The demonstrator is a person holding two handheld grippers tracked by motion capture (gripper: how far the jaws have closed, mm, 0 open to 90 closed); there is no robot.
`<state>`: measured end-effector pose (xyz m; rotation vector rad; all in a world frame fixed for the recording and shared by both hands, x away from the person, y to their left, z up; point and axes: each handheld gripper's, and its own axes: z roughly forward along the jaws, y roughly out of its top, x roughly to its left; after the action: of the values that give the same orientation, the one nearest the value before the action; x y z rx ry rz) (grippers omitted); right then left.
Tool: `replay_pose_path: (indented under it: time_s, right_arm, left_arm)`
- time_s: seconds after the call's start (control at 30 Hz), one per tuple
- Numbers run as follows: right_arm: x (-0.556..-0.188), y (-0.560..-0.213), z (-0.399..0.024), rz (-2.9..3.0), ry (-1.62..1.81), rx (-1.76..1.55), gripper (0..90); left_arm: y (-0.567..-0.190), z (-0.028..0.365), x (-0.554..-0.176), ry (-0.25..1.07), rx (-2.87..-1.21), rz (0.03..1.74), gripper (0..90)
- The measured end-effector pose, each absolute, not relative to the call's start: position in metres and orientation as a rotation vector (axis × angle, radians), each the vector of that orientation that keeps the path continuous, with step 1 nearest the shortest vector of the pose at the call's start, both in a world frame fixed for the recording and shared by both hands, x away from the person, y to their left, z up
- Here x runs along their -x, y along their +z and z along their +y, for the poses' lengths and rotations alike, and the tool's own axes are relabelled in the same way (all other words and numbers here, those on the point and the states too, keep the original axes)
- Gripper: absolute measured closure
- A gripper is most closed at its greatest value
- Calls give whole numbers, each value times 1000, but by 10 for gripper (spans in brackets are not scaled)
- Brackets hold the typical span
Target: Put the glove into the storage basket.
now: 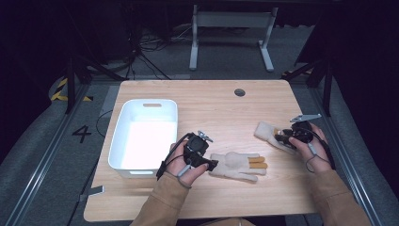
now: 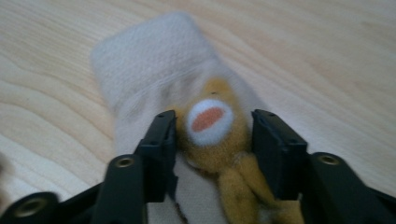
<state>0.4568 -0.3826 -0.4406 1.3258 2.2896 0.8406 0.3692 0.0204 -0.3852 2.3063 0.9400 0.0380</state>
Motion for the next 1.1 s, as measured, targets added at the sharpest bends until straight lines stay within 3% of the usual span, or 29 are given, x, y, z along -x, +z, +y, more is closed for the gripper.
replay_pose_path:
  time_s: [0.2, 1.1]
  right_arm:
    - [-456, -441, -380, 2332, 826, -1296, 642]
    - [-442, -404, -379, 2290, 917, -1248, 675]
  left_arm:
    - [-385, 21, -369, 38, -2306, 941, 390]
    - [-385, 22, -369, 34, -2296, 947, 391]
